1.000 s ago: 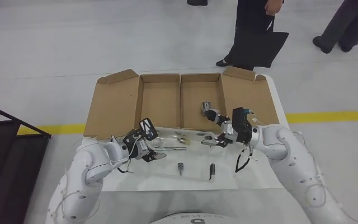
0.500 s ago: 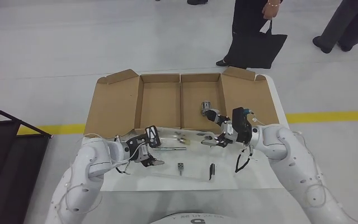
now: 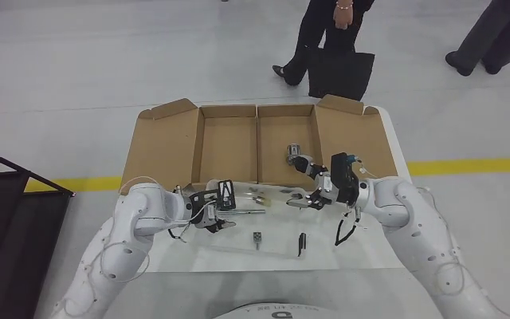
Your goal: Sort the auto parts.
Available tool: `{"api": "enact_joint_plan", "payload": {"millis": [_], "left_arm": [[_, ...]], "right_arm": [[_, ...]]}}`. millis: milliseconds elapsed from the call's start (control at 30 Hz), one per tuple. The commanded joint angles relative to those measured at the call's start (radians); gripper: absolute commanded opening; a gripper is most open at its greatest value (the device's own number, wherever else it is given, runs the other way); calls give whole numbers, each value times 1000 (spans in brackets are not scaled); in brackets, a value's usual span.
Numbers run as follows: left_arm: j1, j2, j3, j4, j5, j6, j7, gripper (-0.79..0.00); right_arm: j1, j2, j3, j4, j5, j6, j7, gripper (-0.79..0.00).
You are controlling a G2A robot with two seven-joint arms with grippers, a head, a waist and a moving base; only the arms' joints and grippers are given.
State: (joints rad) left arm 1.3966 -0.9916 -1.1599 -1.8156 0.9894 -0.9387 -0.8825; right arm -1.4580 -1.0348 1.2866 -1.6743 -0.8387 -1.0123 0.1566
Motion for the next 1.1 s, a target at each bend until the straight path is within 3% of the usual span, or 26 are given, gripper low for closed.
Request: {"api": "enact_joint_plan", "payload": {"millis": [0, 433, 833, 1067], "left_arm": [[-23, 4, 16, 2, -9, 37, -36, -416], [-172, 35, 211, 62, -44, 66, -65, -425], [-334, 24, 409, 170, -107, 97, -96, -465], [-384, 17, 470, 202, -114, 117, -108, -480]], "right_arm": [[0, 0, 0, 0, 0, 0, 0, 0], [0, 0, 0, 0, 0, 0, 0, 0], [0, 0, 0, 0, 0, 0, 0, 0], [0, 0, 0, 0, 0, 0, 0, 0]]}}
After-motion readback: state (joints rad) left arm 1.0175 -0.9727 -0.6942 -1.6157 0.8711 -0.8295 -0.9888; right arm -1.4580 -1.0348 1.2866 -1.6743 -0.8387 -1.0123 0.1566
